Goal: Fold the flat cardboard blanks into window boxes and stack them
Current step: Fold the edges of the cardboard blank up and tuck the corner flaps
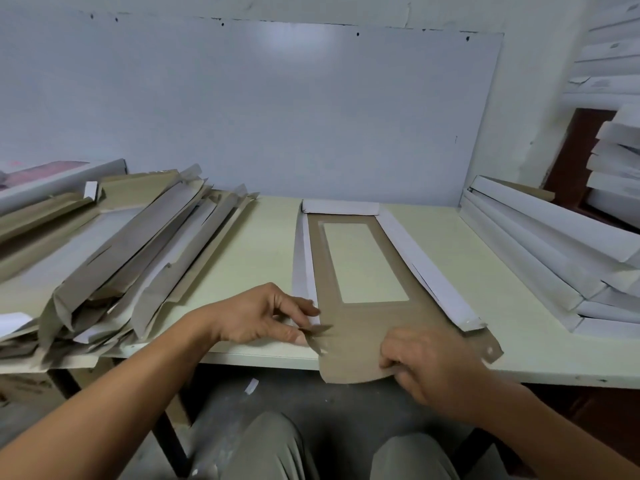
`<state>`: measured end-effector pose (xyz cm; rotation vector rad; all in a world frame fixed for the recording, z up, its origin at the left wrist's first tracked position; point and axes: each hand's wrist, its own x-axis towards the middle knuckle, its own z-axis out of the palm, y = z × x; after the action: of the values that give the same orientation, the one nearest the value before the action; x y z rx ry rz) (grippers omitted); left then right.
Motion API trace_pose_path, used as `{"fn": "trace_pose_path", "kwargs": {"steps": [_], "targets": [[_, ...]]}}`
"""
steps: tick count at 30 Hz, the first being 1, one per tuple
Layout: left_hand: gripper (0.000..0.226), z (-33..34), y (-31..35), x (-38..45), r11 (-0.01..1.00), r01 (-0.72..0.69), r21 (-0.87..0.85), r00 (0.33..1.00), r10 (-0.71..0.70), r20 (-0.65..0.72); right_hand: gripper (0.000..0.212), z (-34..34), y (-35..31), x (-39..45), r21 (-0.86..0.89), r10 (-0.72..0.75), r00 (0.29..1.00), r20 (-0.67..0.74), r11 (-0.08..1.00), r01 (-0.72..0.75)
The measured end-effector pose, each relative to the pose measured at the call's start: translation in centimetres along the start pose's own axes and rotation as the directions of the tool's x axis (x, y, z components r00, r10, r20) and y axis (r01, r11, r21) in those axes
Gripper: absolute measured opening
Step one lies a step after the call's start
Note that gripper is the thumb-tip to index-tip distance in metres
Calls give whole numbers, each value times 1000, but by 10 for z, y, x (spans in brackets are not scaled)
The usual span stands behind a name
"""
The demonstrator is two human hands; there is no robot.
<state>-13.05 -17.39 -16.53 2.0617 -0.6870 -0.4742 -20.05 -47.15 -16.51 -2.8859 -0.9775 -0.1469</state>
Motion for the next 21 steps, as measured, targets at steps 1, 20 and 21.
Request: {"fn": "trace_pose_path", "kwargs": {"steps": [1, 20, 21], "targets": [[27, 0, 0, 0, 1000, -5, -20, 1000, 5, -7, 20, 5, -3, -4, -71, -41, 997, -67, 997, 36], [31, 56, 17, 14, 697, -114, 708, 885, 395, -247, 35, 16, -11, 8, -122, 63, 990, -125, 989, -78], [32, 56, 15, 15, 677, -115, 727, 887, 400, -232, 37, 13, -10, 10, -107, 59, 994, -94, 992, -69]]}}
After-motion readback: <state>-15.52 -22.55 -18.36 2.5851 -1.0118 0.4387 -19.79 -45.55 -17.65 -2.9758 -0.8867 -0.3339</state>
